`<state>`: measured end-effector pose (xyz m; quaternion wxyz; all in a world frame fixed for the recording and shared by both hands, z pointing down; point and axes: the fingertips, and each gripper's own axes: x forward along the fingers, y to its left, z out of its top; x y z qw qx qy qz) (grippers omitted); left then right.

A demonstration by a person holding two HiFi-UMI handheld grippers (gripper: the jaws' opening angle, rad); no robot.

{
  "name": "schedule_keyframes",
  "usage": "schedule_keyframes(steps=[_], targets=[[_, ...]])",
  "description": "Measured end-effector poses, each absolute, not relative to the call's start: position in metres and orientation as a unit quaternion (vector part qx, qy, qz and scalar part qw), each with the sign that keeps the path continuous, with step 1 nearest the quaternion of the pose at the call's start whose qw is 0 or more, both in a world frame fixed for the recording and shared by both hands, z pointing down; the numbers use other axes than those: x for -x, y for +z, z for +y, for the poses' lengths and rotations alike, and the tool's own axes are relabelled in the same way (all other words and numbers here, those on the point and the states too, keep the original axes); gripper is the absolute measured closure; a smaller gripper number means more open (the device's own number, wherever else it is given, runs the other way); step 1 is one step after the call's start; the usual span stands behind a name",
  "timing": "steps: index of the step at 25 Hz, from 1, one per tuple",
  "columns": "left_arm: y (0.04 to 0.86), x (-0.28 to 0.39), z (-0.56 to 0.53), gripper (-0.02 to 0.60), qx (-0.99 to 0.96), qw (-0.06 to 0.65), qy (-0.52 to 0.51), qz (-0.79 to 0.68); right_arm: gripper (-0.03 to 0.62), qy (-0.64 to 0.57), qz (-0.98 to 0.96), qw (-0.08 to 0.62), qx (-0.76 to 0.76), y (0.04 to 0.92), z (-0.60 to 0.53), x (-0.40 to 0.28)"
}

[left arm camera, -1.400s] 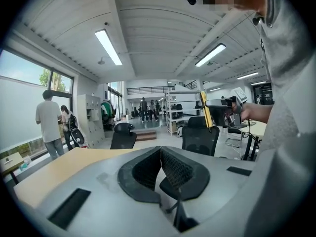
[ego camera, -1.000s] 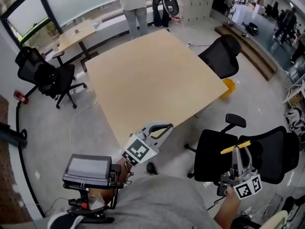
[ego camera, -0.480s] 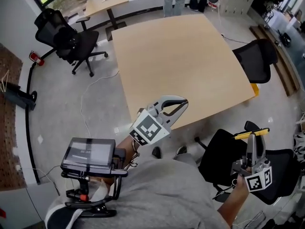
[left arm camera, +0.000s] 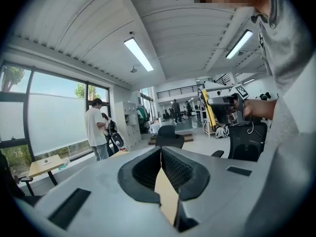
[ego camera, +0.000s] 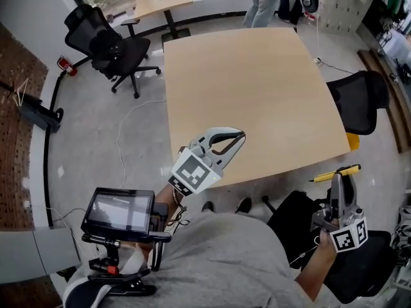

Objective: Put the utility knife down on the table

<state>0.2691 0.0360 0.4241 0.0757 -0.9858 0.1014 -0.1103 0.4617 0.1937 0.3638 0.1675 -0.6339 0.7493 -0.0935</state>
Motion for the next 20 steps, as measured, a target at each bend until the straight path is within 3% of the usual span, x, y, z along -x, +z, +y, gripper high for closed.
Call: schedule_keyframes(steps=[15, 20], targets=[[0.414, -0.284, 0.008, 0.576, 0.981, 0.065, -0.112, 0.144, 0.477, -0.092, 0.775, 0.123, 0.613, 0.333, 0.137, -0.506], [0.415, -0.255, -0.005, 0.576, 0.977, 0.064, -0.112, 0.172, 0.477, -0.095, 0.793, 0.127, 0.588, 0.339, 0.109, -0.494]])
